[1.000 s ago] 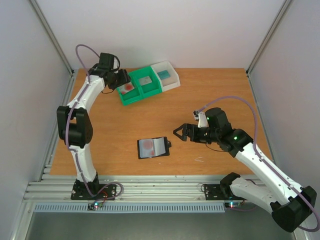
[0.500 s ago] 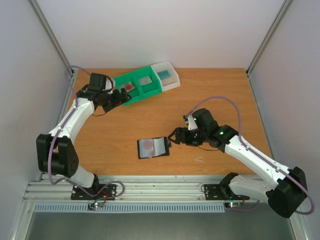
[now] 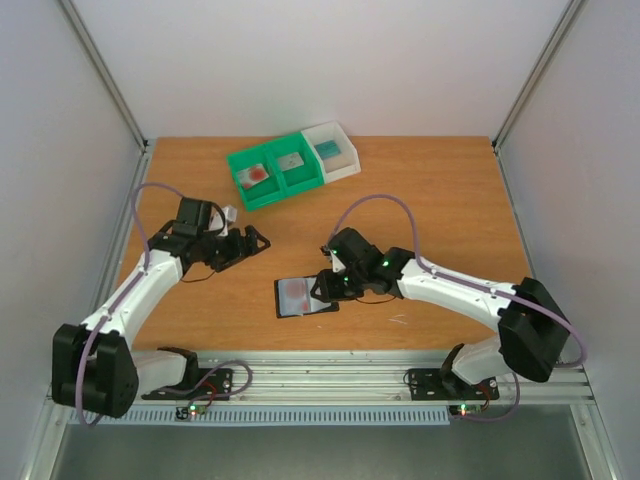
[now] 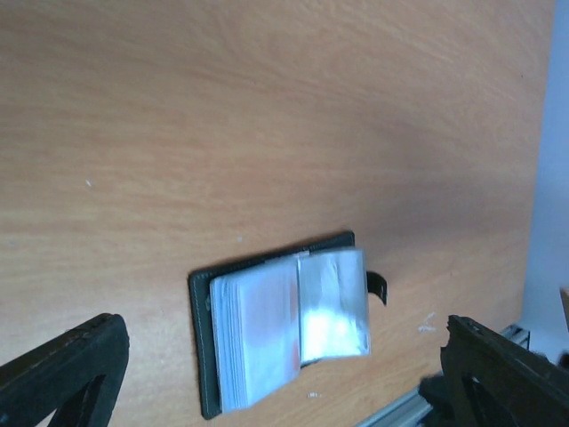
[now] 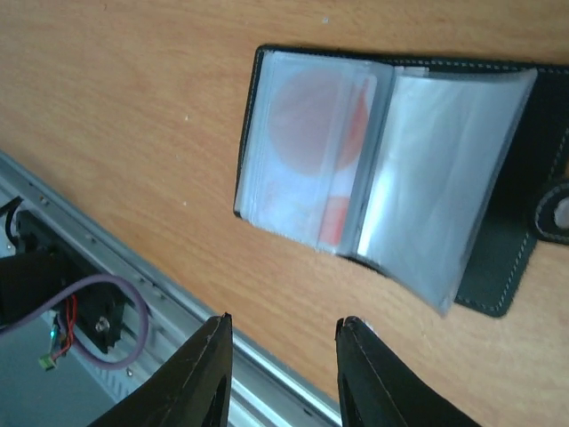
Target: Take the credit cards out of the card holder
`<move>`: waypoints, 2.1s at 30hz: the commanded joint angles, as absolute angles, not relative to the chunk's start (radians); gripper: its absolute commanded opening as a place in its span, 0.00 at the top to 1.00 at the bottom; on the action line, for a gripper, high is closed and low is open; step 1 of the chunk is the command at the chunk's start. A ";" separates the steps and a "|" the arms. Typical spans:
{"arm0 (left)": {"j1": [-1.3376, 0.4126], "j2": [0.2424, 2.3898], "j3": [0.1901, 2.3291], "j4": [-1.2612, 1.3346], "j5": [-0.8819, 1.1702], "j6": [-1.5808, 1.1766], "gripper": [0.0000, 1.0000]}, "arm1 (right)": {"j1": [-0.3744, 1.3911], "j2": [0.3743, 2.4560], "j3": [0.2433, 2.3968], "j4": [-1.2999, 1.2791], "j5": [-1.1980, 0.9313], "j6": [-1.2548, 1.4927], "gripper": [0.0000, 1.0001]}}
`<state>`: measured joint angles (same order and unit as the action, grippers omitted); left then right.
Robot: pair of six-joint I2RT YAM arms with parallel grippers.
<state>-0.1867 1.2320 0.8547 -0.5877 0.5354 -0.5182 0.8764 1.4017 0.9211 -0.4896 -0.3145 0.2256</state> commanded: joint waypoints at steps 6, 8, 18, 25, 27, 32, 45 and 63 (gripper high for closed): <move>-0.232 1.125 0.713 -0.463 0.608 -0.552 0.05 | 0.887 1.531 0.990 -0.376 -0.245 0.232 0.70; -0.239 1.117 0.695 -0.451 0.613 -0.560 0.06 | 0.887 1.564 0.996 -0.366 -0.237 0.239 0.71; -0.261 1.119 0.620 -0.389 0.612 -0.594 0.07 | 0.886 1.695 1.014 -0.308 -0.216 0.244 0.73; -0.274 1.135 0.593 -0.352 0.617 -0.618 0.07 | 0.885 1.754 1.016 -0.280 -0.219 0.247 0.74; -0.276 1.140 0.588 -0.341 0.618 -0.623 0.07 | 0.885 1.766 1.014 -0.274 -0.216 0.243 0.75; -0.282 1.156 0.578 -0.315 0.624 -0.639 0.07 | 0.880 1.795 1.010 -0.257 -0.231 0.245 0.76; -0.295 1.208 0.537 -0.207 0.656 -0.694 0.08 | 0.866 1.806 0.928 -0.178 -0.226 0.267 0.91; -0.312 1.303 0.480 0.122 0.778 -0.871 0.06 | 0.811 1.807 0.825 -0.033 -0.316 0.340 0.95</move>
<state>-0.3054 1.2648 0.4969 -0.0490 0.7143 -0.8040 0.8215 1.7847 0.8623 -0.0410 -0.3351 0.3164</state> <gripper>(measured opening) 0.942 0.050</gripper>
